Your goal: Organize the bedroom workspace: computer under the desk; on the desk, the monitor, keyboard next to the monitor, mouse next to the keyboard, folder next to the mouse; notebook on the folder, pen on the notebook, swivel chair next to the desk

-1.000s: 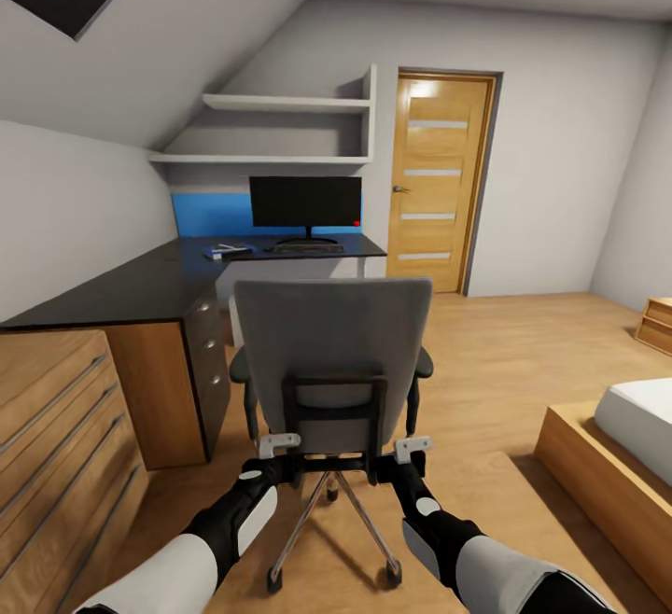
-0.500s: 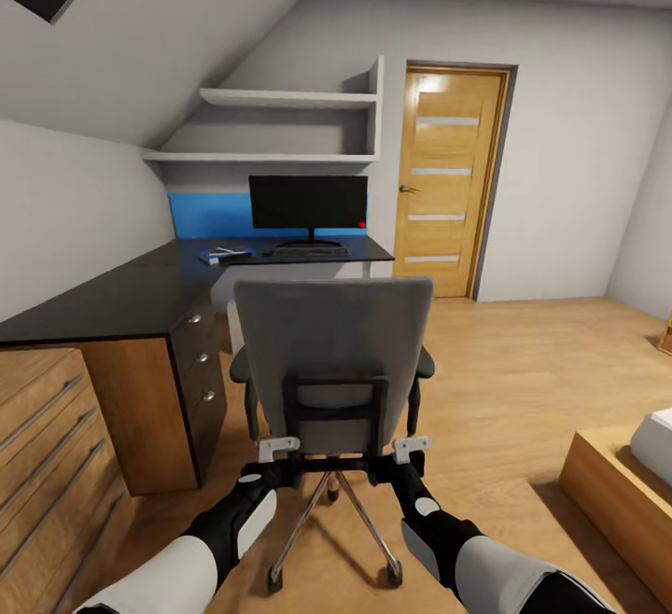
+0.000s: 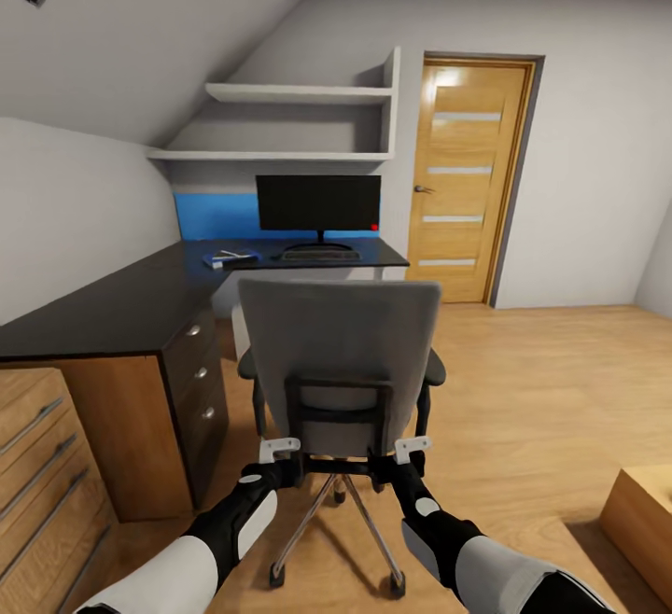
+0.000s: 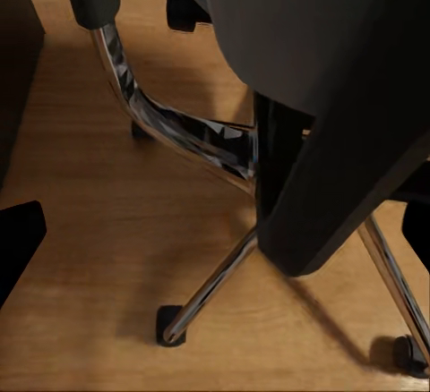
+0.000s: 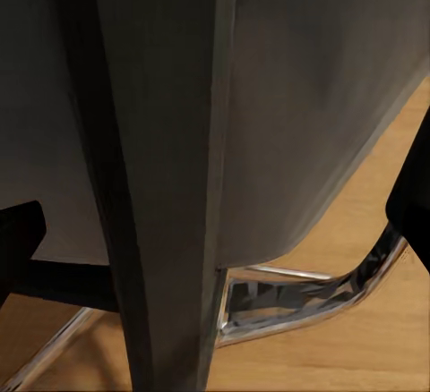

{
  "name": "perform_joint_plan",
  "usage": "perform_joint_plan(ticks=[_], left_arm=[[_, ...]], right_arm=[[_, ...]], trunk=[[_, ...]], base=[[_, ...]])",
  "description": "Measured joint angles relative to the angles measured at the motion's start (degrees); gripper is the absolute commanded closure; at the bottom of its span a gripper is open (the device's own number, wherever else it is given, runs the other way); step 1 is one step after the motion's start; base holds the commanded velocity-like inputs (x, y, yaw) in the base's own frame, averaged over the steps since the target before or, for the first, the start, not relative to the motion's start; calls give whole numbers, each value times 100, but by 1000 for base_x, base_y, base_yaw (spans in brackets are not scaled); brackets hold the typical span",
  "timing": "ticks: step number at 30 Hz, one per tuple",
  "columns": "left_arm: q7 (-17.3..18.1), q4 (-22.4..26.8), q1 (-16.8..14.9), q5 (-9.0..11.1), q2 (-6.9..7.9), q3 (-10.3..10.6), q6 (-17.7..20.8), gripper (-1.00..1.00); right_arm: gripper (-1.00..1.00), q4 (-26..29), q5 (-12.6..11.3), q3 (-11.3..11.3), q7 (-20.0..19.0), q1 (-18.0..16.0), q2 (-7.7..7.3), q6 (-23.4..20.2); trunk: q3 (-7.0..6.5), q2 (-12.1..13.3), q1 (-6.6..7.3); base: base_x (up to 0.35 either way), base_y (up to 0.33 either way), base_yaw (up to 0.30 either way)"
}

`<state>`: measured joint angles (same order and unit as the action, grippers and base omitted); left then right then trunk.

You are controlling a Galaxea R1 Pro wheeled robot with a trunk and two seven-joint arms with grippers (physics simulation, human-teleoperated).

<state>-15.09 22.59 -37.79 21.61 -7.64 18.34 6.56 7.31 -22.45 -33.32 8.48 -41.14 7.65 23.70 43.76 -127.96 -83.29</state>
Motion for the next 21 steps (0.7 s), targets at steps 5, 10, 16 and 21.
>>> perform_joint_plan(ticks=[5, 10, 16, 21], left_arm=[[-3, -12, 1, 2, 1, 4, 1, -100], [-13, -71, 0, -26, -5, 14, 3, -100], [-12, -87, 2, -23, -14, 20, 3, -100], [-9, -91, 1, -18, -14, 20, 2, -100]], right_arm=[[-100, -3, -24, 35, 10, 0, -1, 7], [-100, -2, -33, 61, 21, 0, -3, 10], [-100, 0, -24, 62, 21, -1, -2, 10], [-100, 1, -9, 55, 19, -1, -5, 9]], trunk=[[0, 0, 0], [0, 0, 0], [0, 0, 0], [0, 0, 0]], base=[[322, 0, 0], [322, 0, 0], [322, 0, 0], [322, 0, 0]])
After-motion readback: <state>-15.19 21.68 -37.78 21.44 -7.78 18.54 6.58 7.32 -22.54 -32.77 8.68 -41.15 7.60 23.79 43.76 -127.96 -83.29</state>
